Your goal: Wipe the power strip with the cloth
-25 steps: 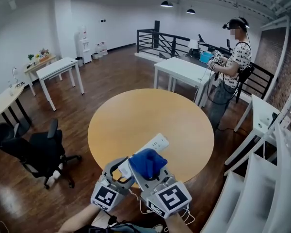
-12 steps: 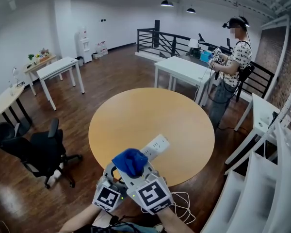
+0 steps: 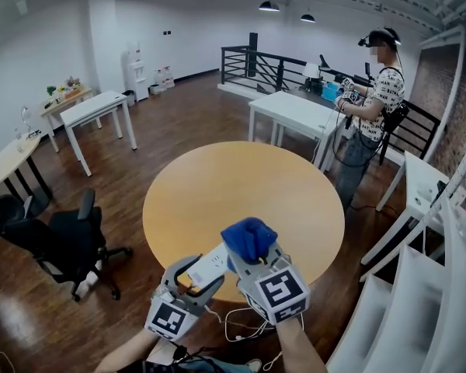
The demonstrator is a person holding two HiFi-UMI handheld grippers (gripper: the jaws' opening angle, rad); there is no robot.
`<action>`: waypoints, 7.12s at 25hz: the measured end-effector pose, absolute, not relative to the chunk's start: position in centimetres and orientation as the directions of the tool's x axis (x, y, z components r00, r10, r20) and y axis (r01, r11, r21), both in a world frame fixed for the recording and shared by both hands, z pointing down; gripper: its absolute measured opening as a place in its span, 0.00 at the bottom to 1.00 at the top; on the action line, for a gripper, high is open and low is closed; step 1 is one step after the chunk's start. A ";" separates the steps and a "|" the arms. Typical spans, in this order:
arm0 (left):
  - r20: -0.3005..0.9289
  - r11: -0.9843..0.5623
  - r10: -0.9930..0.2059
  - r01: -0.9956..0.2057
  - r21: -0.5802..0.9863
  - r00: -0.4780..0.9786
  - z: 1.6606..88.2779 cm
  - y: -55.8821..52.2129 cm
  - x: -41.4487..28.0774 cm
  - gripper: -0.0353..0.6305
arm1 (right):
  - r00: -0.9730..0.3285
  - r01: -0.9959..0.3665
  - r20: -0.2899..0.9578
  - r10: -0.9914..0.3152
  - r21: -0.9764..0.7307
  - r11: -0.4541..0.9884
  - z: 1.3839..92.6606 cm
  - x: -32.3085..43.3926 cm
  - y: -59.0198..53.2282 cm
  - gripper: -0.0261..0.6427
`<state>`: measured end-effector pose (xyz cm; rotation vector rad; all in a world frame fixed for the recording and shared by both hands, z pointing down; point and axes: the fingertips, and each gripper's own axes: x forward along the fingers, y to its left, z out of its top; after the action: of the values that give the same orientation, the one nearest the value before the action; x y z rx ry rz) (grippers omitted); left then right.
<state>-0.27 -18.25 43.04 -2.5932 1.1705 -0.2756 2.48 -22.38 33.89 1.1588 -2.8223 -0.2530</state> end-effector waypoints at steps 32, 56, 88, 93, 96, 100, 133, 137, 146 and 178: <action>0.042 -0.598 -0.777 -0.714 -0.364 0.628 41.7 -19.4 -0.9 0.49 | -0.796 -0.587 0.076 -0.600 0.145 0.797 35.1 -3.7 -19.4 0.12; -0.050 -0.683 -0.730 -0.731 0.006 0.682 40.7 -21.2 -3.9 0.49 | -0.789 -0.610 -0.039 -0.613 0.169 0.775 37.0 -0.9 -17.6 0.12; -0.065 -0.712 -0.698 -0.701 -0.041 0.713 40.5 -19.2 -3.6 0.49 | -0.627 -0.779 -0.175 -0.759 0.139 0.611 32.0 7.9 -22.8 0.12; -0.067 -0.707 -0.703 -0.706 -0.036 0.708 40.3 -19.3 -3.6 0.49 | -0.693 -0.721 -0.133 -0.709 0.133 0.680 33.8 4.3 -20.4 0.12; -0.064 -0.707 -0.704 -0.707 -0.033 0.707 40.5 -19.3 -3.6 0.49 | -0.731 -0.682 -0.091 -0.676 0.109 0.723 34.7 2.5 -18.8 0.12; -0.061 -0.708 -0.703 -0.705 -0.039 0.709 40.5 -19.4 -3.5 0.49 | -0.765 -0.644 -0.086 -0.638 0.102 0.758 35.3 0.7 -17.3 0.12; 0.029 -0.824 -0.517 -0.488 -0.288 0.856 41.9 -13.2 -0.7 0.49 | -0.636 -0.766 -0.204 -0.744 0.045 0.642 28.5 10.5 -24.8 0.12; 0.058 -0.834 -0.502 -0.465 -0.296 0.863 42.4 -12.5 -0.5 0.49 | -0.651 -0.755 -0.184 -0.736 0.053 0.654 28.7 10.3 -25.2 0.12; 0.037 -0.808 -0.544 -0.511 -0.292 0.839 41.9 -13.6 -1.5 0.49 | -0.674 -0.735 -0.177 -0.717 0.066 0.675 28.9 9.2 -24.8 0.12; 0.026 -0.747 -0.647 -0.626 -0.224 0.762 42.2 -16.7 -2.0 0.49 | -0.591 -0.791 -0.235 -0.772 -0.016 0.611 30.4 11.4 -22.5 0.12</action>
<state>-1.97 -16.74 42.22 -2.7567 1.0070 -0.1502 11.35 -22.54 30.40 1.4840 -3.0127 -0.1520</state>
